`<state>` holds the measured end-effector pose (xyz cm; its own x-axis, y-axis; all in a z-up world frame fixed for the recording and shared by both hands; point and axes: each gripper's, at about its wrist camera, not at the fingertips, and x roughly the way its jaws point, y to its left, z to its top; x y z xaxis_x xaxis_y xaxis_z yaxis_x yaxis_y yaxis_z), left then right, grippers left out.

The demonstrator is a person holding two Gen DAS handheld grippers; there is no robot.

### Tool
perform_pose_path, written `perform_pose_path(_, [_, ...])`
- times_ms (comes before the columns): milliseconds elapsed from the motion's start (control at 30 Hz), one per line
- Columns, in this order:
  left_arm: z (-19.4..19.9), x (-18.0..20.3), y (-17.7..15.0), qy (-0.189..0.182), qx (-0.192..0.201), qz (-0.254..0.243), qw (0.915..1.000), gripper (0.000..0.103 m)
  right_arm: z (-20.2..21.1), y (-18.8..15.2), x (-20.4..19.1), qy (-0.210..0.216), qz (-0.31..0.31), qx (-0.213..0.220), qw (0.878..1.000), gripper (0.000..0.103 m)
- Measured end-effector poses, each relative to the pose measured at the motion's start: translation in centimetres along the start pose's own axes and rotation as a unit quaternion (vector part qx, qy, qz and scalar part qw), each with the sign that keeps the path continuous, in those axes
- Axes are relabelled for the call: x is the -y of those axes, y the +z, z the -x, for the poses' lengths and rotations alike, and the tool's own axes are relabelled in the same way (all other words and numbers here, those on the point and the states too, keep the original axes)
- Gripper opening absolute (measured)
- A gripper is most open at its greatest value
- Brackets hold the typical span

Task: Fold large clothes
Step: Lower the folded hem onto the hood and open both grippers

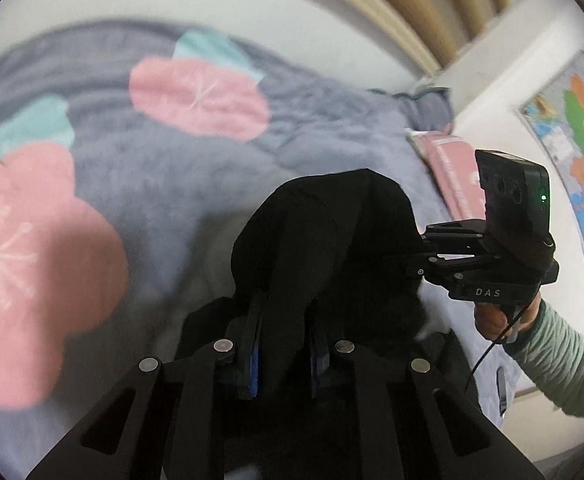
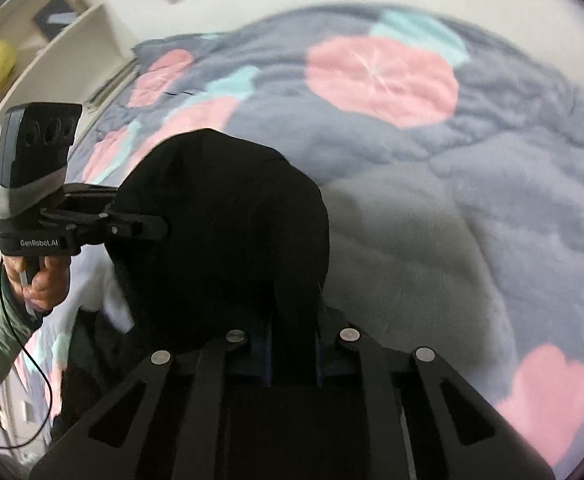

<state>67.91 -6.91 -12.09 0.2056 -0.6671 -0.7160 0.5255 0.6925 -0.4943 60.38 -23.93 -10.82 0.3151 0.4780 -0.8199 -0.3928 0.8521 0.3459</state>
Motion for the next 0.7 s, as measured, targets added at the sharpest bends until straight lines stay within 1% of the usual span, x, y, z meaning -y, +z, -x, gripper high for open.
perform_pose_path(100, [4.3, 3.6, -2.4, 0.004, 0.013, -0.025, 0.9996, 0.016, 4.1, -2.2, -3.1, -0.008, 0.021, 0.021, 1.000, 0.017])
perform_pose_path(133, [5.1, 4.4, -3.0, 0.004, 0.014, -0.030, 0.9994, 0.016, 5.5, -3.2, -4.4, -0.011, 0.028, 0.027, 0.999, 0.017])
perform_pose_path(167, [6.6, 5.8, -4.3, 0.007, 0.016, -0.038, 0.9991, 0.016, 6.3, -3.7, -5.3, -0.013, 0.031, 0.031, 0.999, 0.017])
perform_pose_path(267, [9.8, 8.1, -7.3, 0.006, 0.022, -0.043, 0.9988, 0.016, 9.8, -7.2, -8.9, -0.019, 0.047, 0.044, 0.998, 0.017])
perform_pose_path(333, [11.8, 10.0, -9.8, 0.007, 0.026, -0.046, 0.9986, 0.016, 12.1, -10.2, -11.5, -0.024, 0.055, 0.052, 0.997, 0.017])
perform_pose_path(400, [13.4, 12.0, -12.7, 0.002, 0.025, -0.050, 0.9984, 0.016, 13.4, -12.8, -13.5, -0.028, 0.058, 0.055, 0.996, 0.017])
perform_pose_path(433, [13.9, 12.7, -14.0, -0.002, 0.021, -0.050, 0.9985, 0.016, 13.9, -14.0, -14.3, -0.032, 0.060, 0.055, 0.996, 0.017])
perform_pose_path(500, [14.4, 14.0, -17.3, -0.004, 0.007, -0.048, 0.9988, 0.018, 14.5, -17.6, -16.2, -0.042, 0.067, 0.049, 0.996, 0.017])
perform_pose_path(600, [13.7, 14.9, -22.2, 0.004, -0.020, -0.035, 0.9992, 0.018, 13.2, -22.2, -18.3, -0.065, 0.074, 0.021, 0.995, 0.017])
perform_pose_path(633, [13.0, 15.0, -24.1, 0.008, -0.033, -0.027, 0.9991, 0.018, 12.4, -23.9, -18.9, -0.079, 0.080, 0.009, 0.994, 0.018])
perform_pose_path(667, [12.4, 14.9, -25.2, 0.011, -0.041, -0.023, 0.9988, 0.019, 11.8, -24.9, -19.2, -0.088, 0.082, 0.003, 0.993, 0.020])
perform_pose_path(700, [11.2, 14.5, -27.2, 0.021, -0.056, -0.010, 0.9981, 0.019, 10.7, -26.5, -19.4, -0.093, 0.077, -0.011, 0.993, 0.025])
